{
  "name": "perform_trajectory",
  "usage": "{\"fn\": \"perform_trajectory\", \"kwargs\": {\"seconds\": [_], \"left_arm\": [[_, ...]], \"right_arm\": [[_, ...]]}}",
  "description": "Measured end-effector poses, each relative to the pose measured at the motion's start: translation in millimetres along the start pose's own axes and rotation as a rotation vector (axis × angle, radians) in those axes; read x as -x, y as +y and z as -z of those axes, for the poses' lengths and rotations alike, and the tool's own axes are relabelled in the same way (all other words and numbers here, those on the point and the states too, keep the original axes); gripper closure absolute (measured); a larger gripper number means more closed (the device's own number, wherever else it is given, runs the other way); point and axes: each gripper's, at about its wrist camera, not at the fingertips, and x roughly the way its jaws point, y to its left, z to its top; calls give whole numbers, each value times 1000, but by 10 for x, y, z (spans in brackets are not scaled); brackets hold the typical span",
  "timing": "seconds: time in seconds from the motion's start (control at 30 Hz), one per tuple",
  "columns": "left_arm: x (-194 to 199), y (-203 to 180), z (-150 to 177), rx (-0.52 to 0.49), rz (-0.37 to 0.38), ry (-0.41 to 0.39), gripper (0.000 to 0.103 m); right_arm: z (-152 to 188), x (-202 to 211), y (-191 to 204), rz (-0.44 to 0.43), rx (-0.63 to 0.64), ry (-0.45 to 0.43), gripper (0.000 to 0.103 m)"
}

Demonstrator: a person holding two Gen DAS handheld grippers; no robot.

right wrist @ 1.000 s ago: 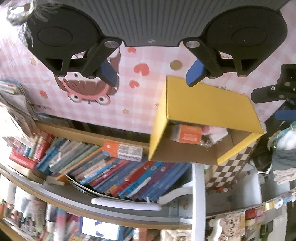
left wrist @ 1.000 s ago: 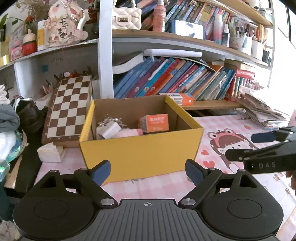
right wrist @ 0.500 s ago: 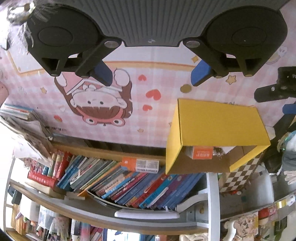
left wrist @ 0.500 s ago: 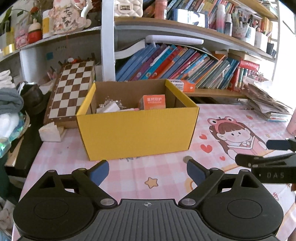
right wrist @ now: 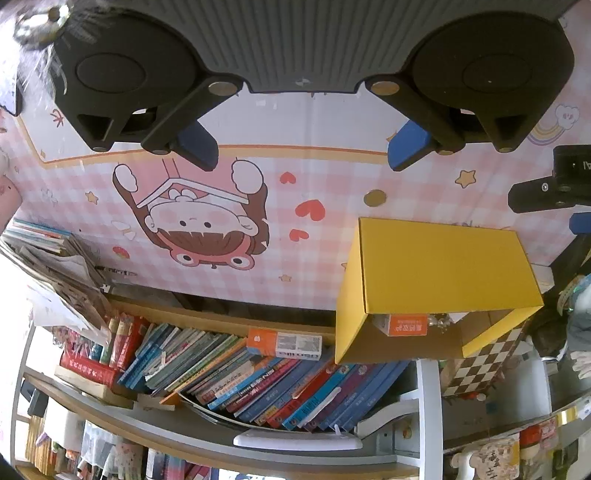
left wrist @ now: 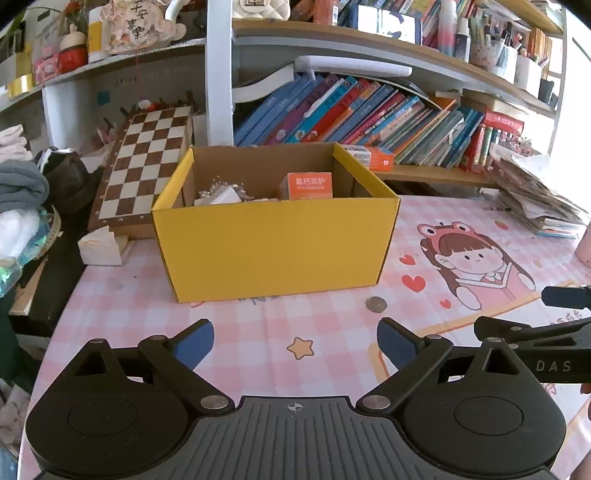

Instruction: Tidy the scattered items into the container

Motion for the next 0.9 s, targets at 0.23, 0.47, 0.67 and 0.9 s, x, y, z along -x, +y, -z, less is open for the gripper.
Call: {"fn": "perform_trajectory", "kwargs": {"seconds": [0.23,0.47,0.67,0.9], "left_arm": [[-19,-18,0,-9,4,5,6],[-43,-24,-2,-14,14,14,5],[-72,-33,0,-24,21,24,5],[-105,-37,-1,-30,31,38,5]], "right_arm": [[3,7,8,0,-5,2,4],[-1,-7,-15,-3,-2,5,3],[-4,-13,-17,0,-6,8,3],[-17,-29,-41,-3,-4,9,3]]}}
